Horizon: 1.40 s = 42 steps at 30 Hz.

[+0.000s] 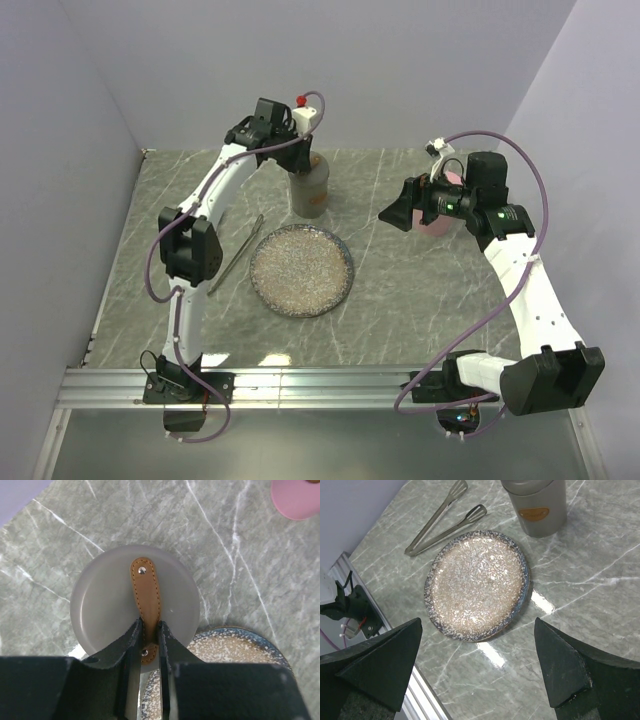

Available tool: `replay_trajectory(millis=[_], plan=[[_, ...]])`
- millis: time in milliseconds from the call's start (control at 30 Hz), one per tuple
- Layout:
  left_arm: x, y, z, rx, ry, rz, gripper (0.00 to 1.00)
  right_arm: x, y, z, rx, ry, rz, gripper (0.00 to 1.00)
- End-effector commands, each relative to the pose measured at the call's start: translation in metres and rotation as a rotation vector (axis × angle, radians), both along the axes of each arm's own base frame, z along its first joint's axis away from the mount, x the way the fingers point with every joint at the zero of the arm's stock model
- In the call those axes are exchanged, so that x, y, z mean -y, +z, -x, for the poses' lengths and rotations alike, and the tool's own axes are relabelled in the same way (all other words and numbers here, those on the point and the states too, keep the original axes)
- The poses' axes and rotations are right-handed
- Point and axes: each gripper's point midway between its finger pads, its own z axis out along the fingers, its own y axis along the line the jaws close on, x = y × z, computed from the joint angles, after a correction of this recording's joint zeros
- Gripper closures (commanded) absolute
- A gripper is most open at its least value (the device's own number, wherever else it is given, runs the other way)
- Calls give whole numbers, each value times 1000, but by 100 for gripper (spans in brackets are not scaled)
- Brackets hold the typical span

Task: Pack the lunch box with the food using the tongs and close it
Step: Close the box lid on the packing box.

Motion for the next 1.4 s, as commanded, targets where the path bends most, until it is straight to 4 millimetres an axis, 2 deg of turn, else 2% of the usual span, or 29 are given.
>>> replay_trajectory(millis=[0, 67, 167, 233, 300, 333, 367, 467, 567, 667, 800, 900, 1100, 1233, 1367], plan=[[-2, -34, 12, -144, 5, 9, 78, 0, 12, 6, 48, 12, -5, 0], [-2, -34, 12, -138, 6, 16, 69, 0, 12, 7, 47, 14, -8, 0], [-3, -23, 12, -119, 17, 41, 63, 0, 10, 7, 43, 15, -9, 0], [-3, -9, 8, -100, 19, 94, 62, 0, 9, 8, 37, 15, -11, 0], [-1, 13, 4, -59, 12, 174, 59, 0, 9, 8, 40, 15, -12, 0], [-1, 33, 6, -38, 17, 223, 57, 0, 8, 8, 37, 14, -12, 0], [0, 35, 7, -37, 19, 243, 56, 0, 9, 9, 40, 15, -12, 0], [4, 67, 9, 23, -14, 327, 51, 0, 8, 10, 42, 12, -10, 0], [8, 88, 7, 60, -22, 382, 49, 0, 6, 10, 37, 14, -10, 0], [10, 95, 3, 76, -24, 405, 50, 0, 4, 10, 34, 14, -10, 0], [10, 92, -5, 65, -3, 426, 51, 0, 4, 9, 33, 13, -8, 0], [7, 80, -15, 45, 32, 419, 54, 1, 3, 9, 34, 12, -2, 0], [-12, 51, -35, -2, 121, 406, 63, 1, 0, 7, 28, 11, 4, 0], [-15, 20, -34, -72, 129, 385, 65, 1, 0, 6, 25, 11, 4, 0], [-20, 4, -35, -103, 155, 375, 65, 1, 2, 6, 28, 12, 3, 0]])
